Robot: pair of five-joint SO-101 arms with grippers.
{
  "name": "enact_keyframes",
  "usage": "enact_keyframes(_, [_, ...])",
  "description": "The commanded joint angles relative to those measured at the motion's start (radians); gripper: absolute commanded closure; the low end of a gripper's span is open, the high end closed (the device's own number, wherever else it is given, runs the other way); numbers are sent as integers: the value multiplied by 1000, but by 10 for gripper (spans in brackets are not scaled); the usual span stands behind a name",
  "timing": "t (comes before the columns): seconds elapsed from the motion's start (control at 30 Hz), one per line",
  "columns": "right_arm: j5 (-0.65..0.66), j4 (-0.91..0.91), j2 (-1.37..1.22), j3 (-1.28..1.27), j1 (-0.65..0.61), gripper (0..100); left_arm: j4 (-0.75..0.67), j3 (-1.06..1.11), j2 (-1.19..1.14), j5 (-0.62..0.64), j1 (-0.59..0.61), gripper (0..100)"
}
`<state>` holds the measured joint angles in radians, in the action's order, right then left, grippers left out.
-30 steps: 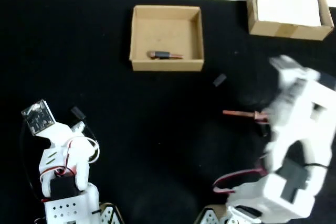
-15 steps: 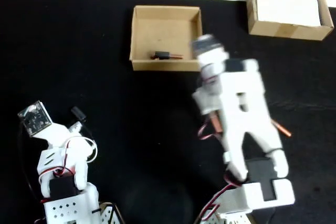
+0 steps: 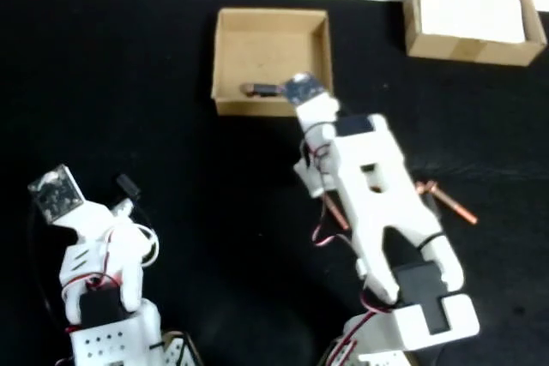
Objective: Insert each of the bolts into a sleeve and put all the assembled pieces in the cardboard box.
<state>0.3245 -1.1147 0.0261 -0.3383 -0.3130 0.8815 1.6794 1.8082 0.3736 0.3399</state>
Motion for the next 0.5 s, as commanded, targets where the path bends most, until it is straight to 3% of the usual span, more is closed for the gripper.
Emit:
enact_keyframes(0.0, [-112,67,38,93,82,854,3,15,4,-5,16,987])
enact_keyframes(0.23, [-381,105,-162,249,142,854,3,15,4,-5,16,987])
enact_keyframes(0.47, [-402,99,-397,440,186,854,-3,15,4,-5,16,987])
